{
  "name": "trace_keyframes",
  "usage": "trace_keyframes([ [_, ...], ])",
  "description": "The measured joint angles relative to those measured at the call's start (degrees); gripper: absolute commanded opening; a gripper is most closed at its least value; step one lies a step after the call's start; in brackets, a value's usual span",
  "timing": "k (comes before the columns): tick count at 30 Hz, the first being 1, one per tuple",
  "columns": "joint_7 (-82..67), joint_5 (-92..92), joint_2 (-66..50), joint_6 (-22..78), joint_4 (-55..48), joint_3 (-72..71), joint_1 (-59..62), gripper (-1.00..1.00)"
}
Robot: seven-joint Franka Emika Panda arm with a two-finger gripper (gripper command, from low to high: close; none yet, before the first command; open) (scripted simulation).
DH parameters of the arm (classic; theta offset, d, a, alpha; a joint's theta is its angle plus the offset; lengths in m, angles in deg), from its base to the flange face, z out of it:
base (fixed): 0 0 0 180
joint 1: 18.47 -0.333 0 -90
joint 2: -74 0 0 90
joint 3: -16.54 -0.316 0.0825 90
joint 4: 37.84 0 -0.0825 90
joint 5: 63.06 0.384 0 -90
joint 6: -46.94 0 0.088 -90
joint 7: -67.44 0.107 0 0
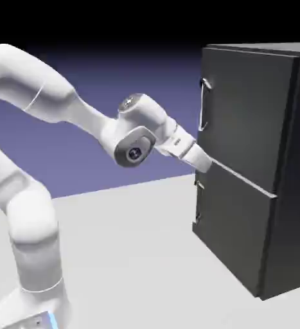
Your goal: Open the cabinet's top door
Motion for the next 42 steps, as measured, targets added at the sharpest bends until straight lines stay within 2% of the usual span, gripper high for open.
trace_keyframes([
  [42,-40.25,104.67,48.5,18.28,-16.04,-53.87,51.9,0.0],
])
